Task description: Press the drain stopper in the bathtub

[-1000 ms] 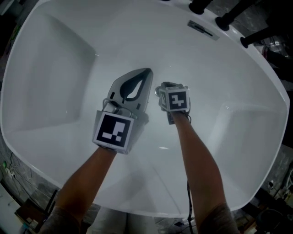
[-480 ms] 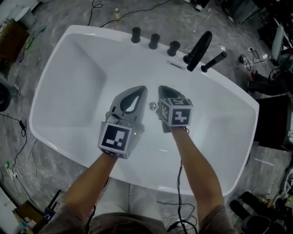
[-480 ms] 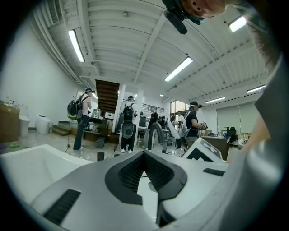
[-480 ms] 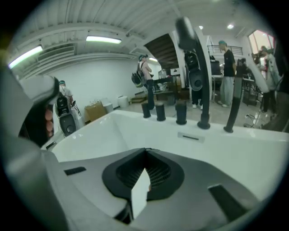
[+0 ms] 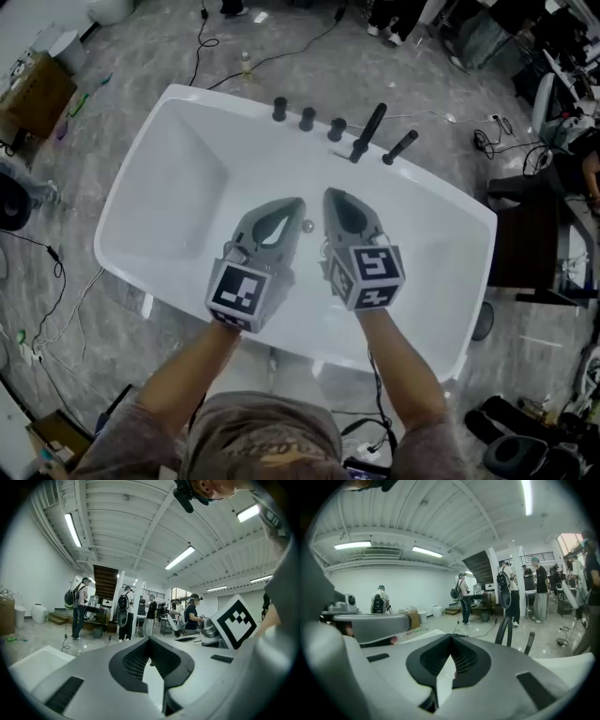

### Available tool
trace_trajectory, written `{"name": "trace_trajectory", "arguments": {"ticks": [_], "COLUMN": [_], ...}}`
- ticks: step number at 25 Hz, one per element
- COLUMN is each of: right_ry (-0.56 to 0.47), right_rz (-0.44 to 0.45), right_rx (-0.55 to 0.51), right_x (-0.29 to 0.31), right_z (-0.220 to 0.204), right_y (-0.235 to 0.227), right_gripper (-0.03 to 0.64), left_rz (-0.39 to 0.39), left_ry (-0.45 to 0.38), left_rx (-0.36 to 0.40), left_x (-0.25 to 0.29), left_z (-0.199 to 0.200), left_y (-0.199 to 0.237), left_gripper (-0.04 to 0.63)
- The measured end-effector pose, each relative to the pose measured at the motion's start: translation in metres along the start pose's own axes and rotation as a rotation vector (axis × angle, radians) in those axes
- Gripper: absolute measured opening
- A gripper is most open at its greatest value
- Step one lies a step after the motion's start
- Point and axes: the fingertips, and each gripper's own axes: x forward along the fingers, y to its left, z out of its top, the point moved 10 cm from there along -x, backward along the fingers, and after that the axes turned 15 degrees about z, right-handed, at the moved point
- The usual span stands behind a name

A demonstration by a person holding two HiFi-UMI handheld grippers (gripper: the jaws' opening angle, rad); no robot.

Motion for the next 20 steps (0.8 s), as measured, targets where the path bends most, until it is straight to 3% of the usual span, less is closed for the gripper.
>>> {"name": "trace_trajectory", "arguments": {"ticks": [5,10,20], "right_ry": [-0.092,-0.164,-0.212], "right_rz": [0.016,0.01,0.061], "right_rx": [-0.068,-0.046,-0.033], "right_x": [-0.054,-0.098,-0.157], "right_z": [0.04,0.068,0.065], "right_y": [0.042,0.072,0.117], "right_gripper": [0.002,0.002,0.002], "left_rz": [-0.043,-0.076,-0.135], "left_ry": [-0.028,-0.023,-0.075], "left_rx": [0.034,0.026,0.03], "left_x": [-0.04,-0.07,-0.112], "left_z": [0.036,0.065,0.086], "left_y": [-0.012,-0.026,-0.044], "left_gripper": [0.006,0.006,0.006]}}
